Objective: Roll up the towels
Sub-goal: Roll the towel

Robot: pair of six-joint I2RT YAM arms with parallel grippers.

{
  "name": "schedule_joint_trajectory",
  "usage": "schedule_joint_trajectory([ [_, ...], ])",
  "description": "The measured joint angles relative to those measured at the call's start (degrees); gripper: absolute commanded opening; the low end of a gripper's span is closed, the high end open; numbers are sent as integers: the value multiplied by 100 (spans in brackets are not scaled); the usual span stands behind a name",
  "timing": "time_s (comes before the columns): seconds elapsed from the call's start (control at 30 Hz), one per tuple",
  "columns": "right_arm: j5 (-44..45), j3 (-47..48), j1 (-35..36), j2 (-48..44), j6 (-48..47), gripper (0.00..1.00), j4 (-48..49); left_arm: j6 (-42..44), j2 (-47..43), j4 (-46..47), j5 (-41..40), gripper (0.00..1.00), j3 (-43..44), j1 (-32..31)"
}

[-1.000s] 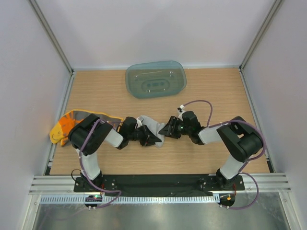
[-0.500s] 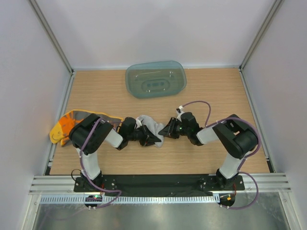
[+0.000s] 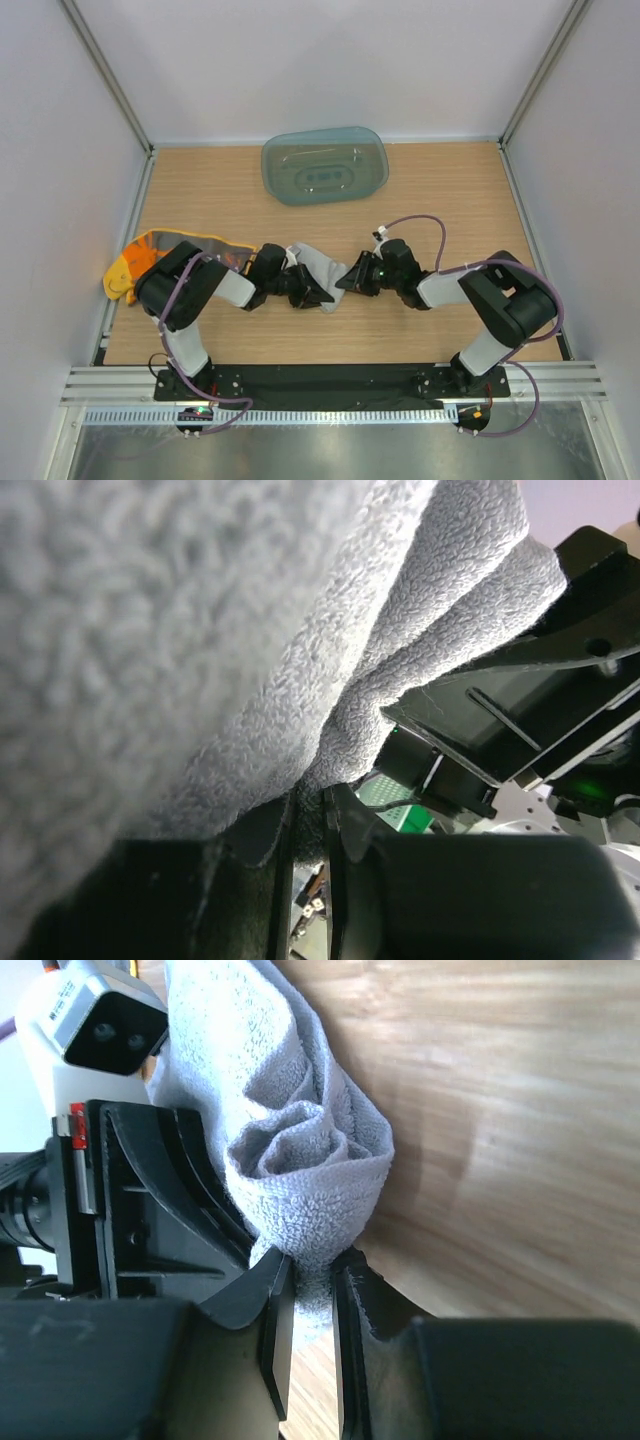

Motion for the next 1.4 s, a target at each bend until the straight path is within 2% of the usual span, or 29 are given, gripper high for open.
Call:
schedule_joint_trajectory([
  [0.23, 105, -166, 50, -459, -37, 1, -428, 516, -380, -1049, -284, 7, 219, -140],
  [0.87, 297, -271, 94, -1237, -210, 1, -1351, 1412, -839, -2828, -1386, 8, 909, -730],
  [0.93, 313, -271, 94, -1263, -225, 1, -1401, 1447, -846, -2957, -1484, 9, 979, -780],
  [1.03, 350, -269, 94, -1333, -229, 1, -1543, 1572, -905, -3198, -1692, 18, 1088, -883],
  [1.07, 372, -258, 94, -1355, -229, 1, -1624, 1626, -938, -3322, -1801, 24, 1139, -931],
  [1.13, 411, -221, 96, -1388, -225, 1, -1794, 1790, -1051, -3692, -2100, 29, 1281, -1034],
  [1.4, 463, 13, 94, -1388, -201, 1, -2426, 2719, -1967, -5630, -4385, 31, 1882, -1663],
])
